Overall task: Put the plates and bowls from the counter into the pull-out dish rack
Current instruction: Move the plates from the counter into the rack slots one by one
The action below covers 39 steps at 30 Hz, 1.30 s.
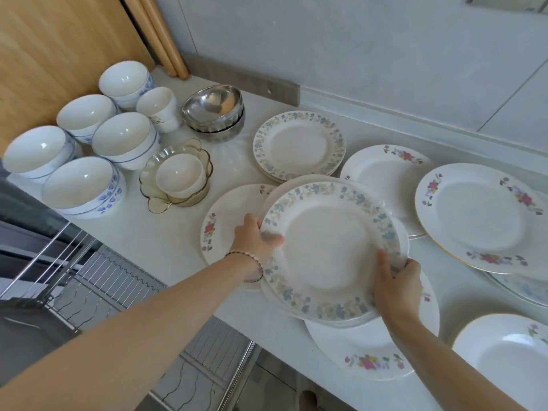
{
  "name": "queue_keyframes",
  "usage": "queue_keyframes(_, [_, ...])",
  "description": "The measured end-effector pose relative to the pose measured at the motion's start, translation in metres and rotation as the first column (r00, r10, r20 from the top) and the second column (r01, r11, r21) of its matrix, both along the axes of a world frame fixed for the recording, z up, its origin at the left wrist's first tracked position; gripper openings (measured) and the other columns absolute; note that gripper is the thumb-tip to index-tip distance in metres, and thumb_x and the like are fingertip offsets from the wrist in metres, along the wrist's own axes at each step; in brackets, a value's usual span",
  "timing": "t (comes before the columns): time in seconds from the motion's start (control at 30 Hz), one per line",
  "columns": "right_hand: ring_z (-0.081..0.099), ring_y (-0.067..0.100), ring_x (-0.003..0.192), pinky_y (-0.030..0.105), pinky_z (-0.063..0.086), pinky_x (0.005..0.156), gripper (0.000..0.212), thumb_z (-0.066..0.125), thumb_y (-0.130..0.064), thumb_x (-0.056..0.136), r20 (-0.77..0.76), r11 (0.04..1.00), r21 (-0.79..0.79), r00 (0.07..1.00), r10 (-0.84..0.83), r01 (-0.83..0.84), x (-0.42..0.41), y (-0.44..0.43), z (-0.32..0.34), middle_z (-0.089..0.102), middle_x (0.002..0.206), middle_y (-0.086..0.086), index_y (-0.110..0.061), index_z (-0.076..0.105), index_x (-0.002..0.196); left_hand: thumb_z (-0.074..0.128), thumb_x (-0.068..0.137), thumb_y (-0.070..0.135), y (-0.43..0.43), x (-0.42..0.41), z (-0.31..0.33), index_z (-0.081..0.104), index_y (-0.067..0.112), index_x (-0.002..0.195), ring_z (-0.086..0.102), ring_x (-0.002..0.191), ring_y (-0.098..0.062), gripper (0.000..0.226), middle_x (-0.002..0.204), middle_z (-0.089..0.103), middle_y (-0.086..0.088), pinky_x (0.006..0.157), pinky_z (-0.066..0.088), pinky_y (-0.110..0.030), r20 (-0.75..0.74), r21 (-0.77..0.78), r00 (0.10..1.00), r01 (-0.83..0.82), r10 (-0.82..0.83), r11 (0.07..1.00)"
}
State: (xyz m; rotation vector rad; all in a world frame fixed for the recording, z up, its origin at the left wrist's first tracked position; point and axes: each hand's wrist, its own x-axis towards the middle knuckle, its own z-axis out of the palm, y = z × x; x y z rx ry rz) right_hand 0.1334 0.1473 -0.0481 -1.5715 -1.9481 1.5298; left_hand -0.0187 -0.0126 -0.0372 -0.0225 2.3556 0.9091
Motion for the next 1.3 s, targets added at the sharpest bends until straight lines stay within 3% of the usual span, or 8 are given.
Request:
queue_keyframes(0.13, [0.048,0.007,0.061,0.026,0.039,0.052,0.031,0.049,-0.038,0.094,-0.060,0.995,0.058,0.995,0.080,-0.077,0.012,-0.034,0.034,0.048,0.069,-0.007,-0.008,0.040,0.099,0.067,0.080,0.026,-0.055,0.028,0.016,0.034,0.015,0.096,0.043,0.068,-0.016,0.039,0.092,0.043,-0.004,0.054,0.037,-0.024,-0.114,0.061,0.993,0.029,-0.022,0.998])
queue_keyframes(0.23, [0.048,0.006,0.063,0.023,0.036,0.051,0.032,0.047,-0.039,0.094,-0.054,0.983,0.098,0.985,0.162,-0.156,0.018,-0.075,0.049,0.049,0.072,-0.006,-0.008,0.039,0.095,0.069,0.082,0.023,-0.104,0.043,0.032,0.027,0.018,0.126,0.055,0.079,-0.019,0.062,0.103,0.049,0.000,0.060,0.047,-0.020,-0.108,0.102,0.994,-0.018,0.029,0.995])
queue_keyframes(0.3, [0.049,0.006,0.064,0.023,0.036,0.051,0.032,0.048,-0.039,0.094,-0.048,0.974,0.107,0.977,0.207,-0.201,0.023,-0.108,0.050,0.048,0.073,-0.006,-0.008,0.040,0.095,0.069,0.082,0.021,-0.141,0.051,0.039,0.021,0.018,0.138,0.057,0.077,-0.011,0.074,0.093,0.050,0.011,0.053,0.045,-0.012,-0.021,0.112,0.997,-0.073,0.076,0.991])
queue_keyframes(0.47, [0.053,0.012,0.068,0.025,0.041,0.054,0.033,0.049,-0.042,0.092,0.004,0.949,0.063,0.951,0.310,-0.310,0.039,-0.209,0.038,0.052,0.076,-0.008,-0.010,0.043,0.094,0.075,0.076,0.018,-0.253,0.061,0.030,0.041,0.021,0.109,0.061,0.088,-0.020,0.046,0.087,0.055,0.011,0.064,0.051,-0.025,0.118,0.065,0.986,-0.122,0.114,0.990])
queue_keyframes(0.6, [0.057,0.018,0.076,0.032,0.044,0.068,0.033,0.056,-0.041,0.088,0.054,0.947,-0.029,0.945,0.322,-0.321,0.057,-0.292,0.019,0.053,0.076,-0.014,-0.012,0.045,0.098,0.074,0.075,0.013,-0.332,0.063,0.019,0.042,0.021,0.099,0.055,0.073,-0.010,0.041,0.085,0.055,0.008,0.056,0.044,-0.024,0.172,-0.051,0.980,-0.091,0.099,0.995])
queue_keyframes(0.73, [0.058,0.023,0.084,0.035,0.047,0.071,0.040,0.057,-0.044,0.087,0.150,0.940,-0.127,0.931,0.334,-0.317,0.072,-0.356,-0.009,0.055,0.080,-0.006,-0.009,0.047,0.102,0.074,0.071,0.013,-0.386,0.053,0.002,0.045,0.018,0.106,0.056,0.091,-0.021,0.045,0.099,0.056,-0.001,0.072,0.048,-0.030,0.233,-0.228,0.972,0.079,-0.024,0.971])
queue_keyframes(1.1, [0.064,0.029,0.084,0.037,0.054,0.074,0.048,0.052,-0.042,0.092,0.327,0.941,-0.307,0.912,0.247,-0.144,0.038,-0.390,-0.126,0.063,0.091,0.007,-0.001,0.047,0.116,0.071,0.075,0.020,-0.381,-0.004,-0.107,0.054,0.012,0.105,0.063,0.090,-0.024,0.035,0.102,0.063,-0.006,0.069,0.055,-0.032,0.338,-0.346,0.932,0.251,-0.130,0.904])
queue_keyframes(1.3, [0.055,0.023,0.068,0.025,0.035,0.046,0.043,0.050,-0.034,0.094,0.388,0.931,-0.365,0.904,0.180,-0.028,0.002,-0.380,-0.209,0.058,0.089,0.009,0.002,0.048,0.119,0.069,0.076,0.025,-0.356,-0.043,-0.194,0.051,0.011,0.108,0.059,0.080,-0.022,0.040,0.090,0.058,-0.003,0.053,0.045,-0.025,0.236,-0.313,0.954,0.256,-0.186,0.915])
